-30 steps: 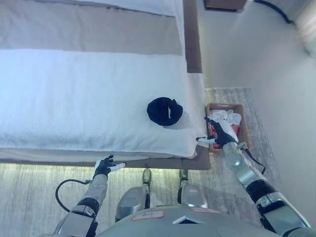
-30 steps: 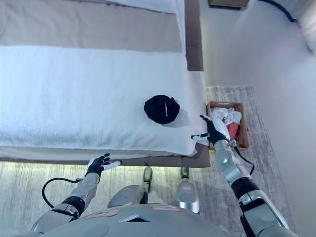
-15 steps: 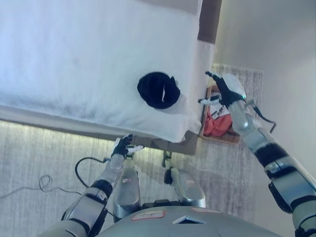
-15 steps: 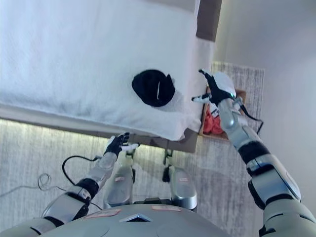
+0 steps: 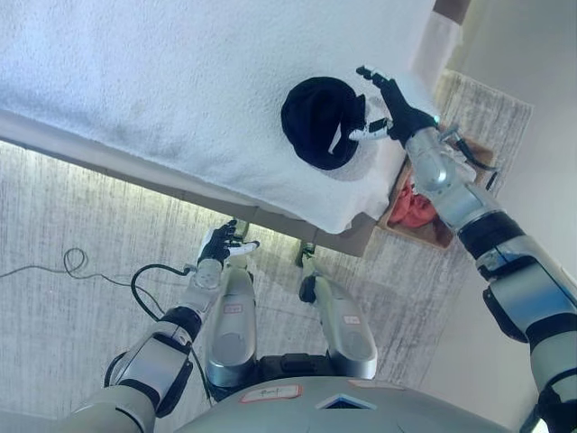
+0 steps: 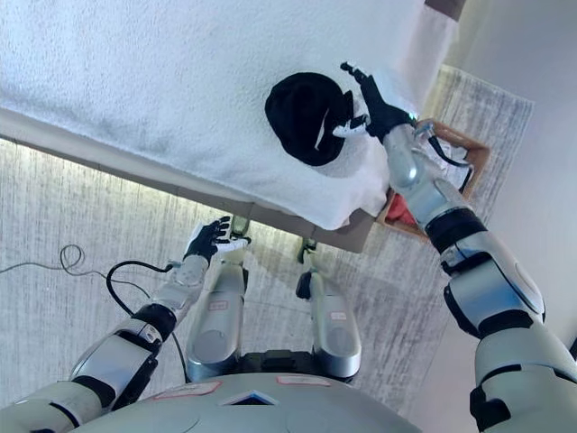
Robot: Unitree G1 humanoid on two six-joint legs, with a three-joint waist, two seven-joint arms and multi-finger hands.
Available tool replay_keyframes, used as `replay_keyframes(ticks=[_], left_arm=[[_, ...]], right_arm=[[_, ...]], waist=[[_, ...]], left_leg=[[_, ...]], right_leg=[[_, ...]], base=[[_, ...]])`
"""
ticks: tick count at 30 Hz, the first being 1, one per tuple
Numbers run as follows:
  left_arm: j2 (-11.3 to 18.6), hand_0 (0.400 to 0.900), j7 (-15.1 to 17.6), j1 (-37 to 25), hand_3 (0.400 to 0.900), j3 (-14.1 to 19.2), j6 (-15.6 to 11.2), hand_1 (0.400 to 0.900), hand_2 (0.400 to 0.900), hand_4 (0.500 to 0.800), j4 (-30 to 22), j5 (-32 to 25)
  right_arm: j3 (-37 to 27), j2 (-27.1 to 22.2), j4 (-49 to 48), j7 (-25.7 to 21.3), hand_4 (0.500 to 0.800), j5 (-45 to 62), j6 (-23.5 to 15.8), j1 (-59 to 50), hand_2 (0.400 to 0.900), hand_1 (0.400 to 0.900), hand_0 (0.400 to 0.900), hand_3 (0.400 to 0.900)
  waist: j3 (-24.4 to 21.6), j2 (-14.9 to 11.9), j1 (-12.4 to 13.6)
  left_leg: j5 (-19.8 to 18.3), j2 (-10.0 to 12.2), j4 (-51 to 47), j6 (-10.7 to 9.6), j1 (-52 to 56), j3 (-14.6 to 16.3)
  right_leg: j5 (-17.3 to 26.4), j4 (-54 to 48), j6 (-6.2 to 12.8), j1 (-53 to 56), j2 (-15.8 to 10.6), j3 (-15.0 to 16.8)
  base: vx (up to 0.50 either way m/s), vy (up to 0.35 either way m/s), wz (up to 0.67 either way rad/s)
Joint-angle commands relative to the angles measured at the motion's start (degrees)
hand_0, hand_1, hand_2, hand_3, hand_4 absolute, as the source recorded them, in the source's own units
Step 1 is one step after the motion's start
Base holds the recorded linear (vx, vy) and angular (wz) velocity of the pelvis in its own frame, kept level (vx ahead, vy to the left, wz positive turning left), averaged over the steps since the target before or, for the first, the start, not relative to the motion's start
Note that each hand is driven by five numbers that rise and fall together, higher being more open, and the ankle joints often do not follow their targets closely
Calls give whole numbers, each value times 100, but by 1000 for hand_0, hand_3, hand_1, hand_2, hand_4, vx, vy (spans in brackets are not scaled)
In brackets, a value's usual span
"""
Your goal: Put the clothes on the bed into the basket.
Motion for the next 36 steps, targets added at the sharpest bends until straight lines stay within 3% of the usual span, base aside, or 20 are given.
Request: replay_keyframes(ticks=[1,13,14,36], left_arm=[[12,900,68,43,900,8,-238,900,900,800,-41,-137],[71,900,-33,-71,900,-60,-269,900,900,800,-29,-267],[95,900,-47,-60,900,-48,-274,900,900,800,-29,-276],[121,900,-2,70,900,-26,-269,900,900,800,-30,-330]], right_arm=[[210,-108,236,-115,800,176,-315,-599,900,900,900,900],[743,-25,565,406,800,542,-344,-1255,900,900,900,900],[757,-44,605,459,500,574,-331,-1262,400,400,400,400],[172,181,720,186,500,988,-341,-1009,400,400,400,400]], waist=[[-127,-169,133],[-139,-297,278],[-153,-308,280],[-249,-306,216]], left_leg=[[-500,333,295,47,145,332],[-335,361,15,-31,170,200],[-331,366,-5,-38,185,194],[-361,412,-48,-7,371,204]], right_leg=[[-404,1022,333,-443,-499,343],[-322,740,349,-315,-413,222],[-328,720,348,-293,-402,212],[-372,722,368,-156,-364,279]], base=[[-3,3,15],[3,-6,7],[0,0,0],[3,-2,-1]])
